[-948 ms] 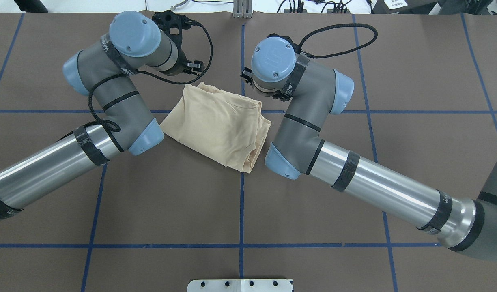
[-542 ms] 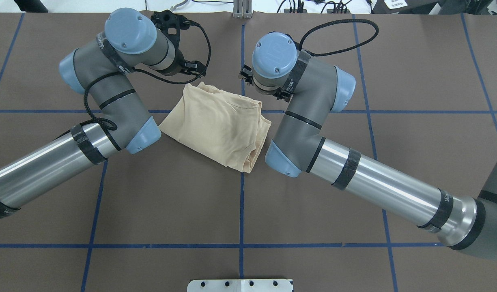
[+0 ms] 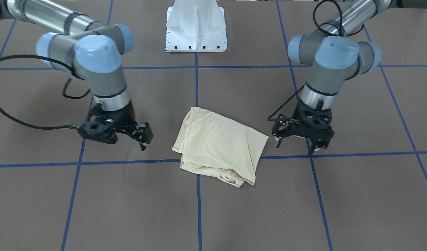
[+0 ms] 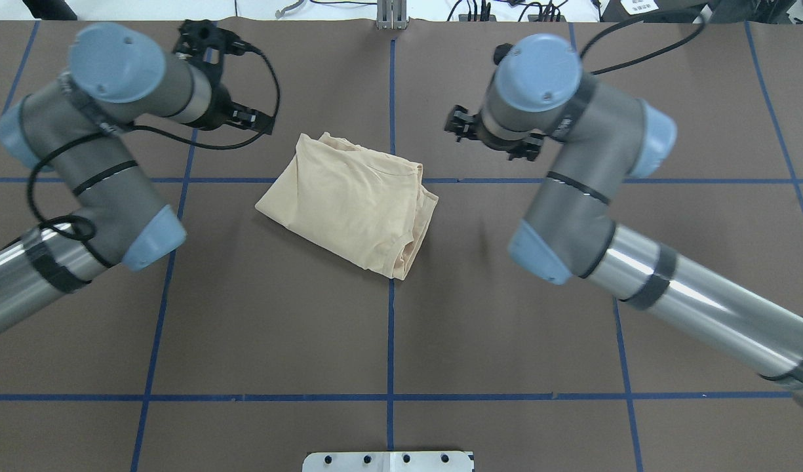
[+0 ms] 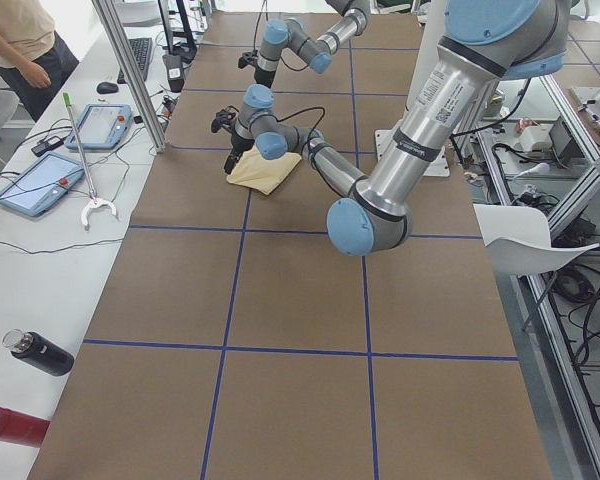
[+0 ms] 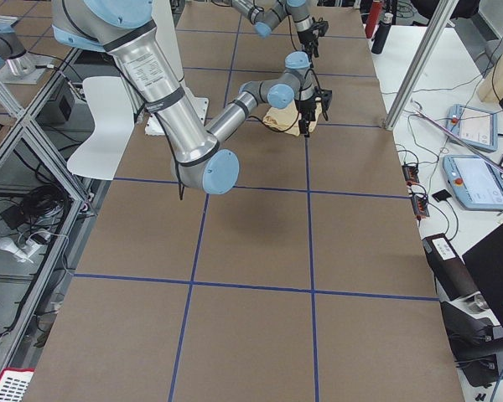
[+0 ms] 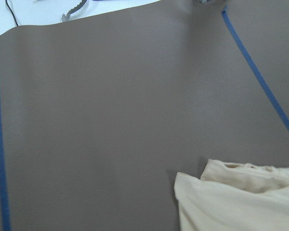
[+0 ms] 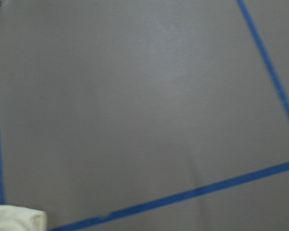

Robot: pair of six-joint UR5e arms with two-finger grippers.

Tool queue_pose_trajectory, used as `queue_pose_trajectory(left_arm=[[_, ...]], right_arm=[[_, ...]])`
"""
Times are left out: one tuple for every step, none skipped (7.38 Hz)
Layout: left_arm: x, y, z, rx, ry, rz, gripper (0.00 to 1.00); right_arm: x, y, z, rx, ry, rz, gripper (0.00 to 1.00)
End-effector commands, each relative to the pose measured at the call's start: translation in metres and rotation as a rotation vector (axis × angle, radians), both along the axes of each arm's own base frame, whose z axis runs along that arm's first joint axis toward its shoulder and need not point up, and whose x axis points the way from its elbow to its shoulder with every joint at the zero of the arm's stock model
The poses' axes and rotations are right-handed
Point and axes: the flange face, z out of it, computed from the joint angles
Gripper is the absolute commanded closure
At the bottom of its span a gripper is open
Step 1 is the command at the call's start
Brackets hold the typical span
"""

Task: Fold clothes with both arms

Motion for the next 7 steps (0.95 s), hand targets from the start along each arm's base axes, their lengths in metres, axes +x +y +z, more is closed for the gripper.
queue_pose_trajectory(left_arm=[[-0.13, 0.017, 0.068, 0.086, -0.13, 0.075, 0.0], [-0.201, 0.021, 0.109, 0.119, -0.184, 0.135, 0.0], [-0.27, 0.032, 0.144, 0.146, -0.234, 0.163, 0.0], [-0.32, 0.057, 0.184, 0.09, -0.229, 0.153, 0.0], [-0.357, 0.072, 0.212, 0.026, -0.248, 0.089, 0.0], [-0.363, 0.087, 0.247, -0.055, -0.253, 0.088, 0.0], [-0.399, 0.103, 0.274, -0.097, -0.261, 0.048, 0.0]], right_arm=[[0.188, 0.04, 0.114, 0.033, 0.071, -0.212, 0.0], [0.269, 0.052, 0.17, 0.062, 0.086, -0.302, 0.0], [0.328, 0.074, 0.218, 0.084, 0.112, -0.36, 0.0], [0.373, 0.098, 0.253, 0.1, 0.128, -0.398, 0.0], [0.4, 0.128, 0.288, 0.089, 0.107, -0.432, 0.0], [0.413, 0.172, 0.325, 0.03, 0.061, -0.448, 0.0], [0.415, 0.188, 0.336, 0.008, 0.041, -0.453, 0.0]])
